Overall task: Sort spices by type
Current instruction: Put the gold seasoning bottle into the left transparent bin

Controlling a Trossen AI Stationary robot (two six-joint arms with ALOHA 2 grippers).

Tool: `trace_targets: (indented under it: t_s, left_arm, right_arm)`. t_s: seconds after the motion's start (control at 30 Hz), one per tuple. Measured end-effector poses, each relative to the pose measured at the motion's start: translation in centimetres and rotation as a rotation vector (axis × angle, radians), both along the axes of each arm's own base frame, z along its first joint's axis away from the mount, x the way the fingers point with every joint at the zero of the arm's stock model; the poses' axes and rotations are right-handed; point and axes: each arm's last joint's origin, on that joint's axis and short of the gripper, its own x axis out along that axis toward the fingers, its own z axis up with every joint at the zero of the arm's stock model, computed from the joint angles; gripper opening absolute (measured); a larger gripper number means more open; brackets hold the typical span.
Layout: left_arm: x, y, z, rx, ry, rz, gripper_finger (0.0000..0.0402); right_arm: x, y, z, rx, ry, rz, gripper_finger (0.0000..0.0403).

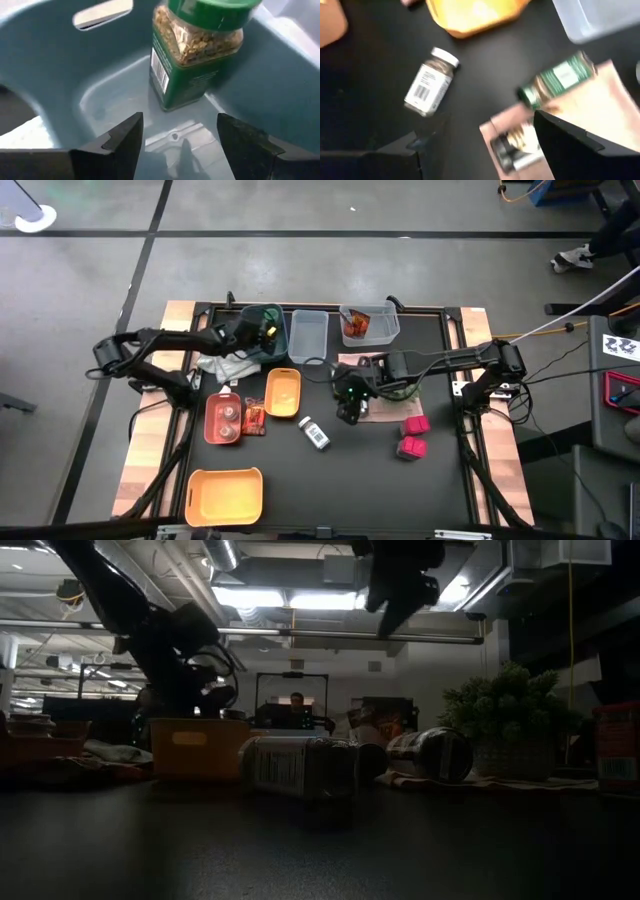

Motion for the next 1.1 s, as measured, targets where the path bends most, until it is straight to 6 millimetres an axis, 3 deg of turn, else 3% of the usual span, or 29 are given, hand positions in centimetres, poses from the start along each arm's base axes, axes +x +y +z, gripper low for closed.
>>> trace_targets:
  t_s: [0.57, 1.1]
  left_arm:
    - [-2.8, -2.3, 5.9, 0.124, -0.139, -0.028, 0.0237]
    - [-2.7, -3.7, 6.9, 0.16, -0.162, -0.108, 0.0237]
  right_arm:
    - [-1.7, -0.4, -5.1, 0.081, 0.145, -0.453, 0.0276]
    - [-1.7, -0.7, -9.4, 0.069, 0.077, -0.682, 0.0275]
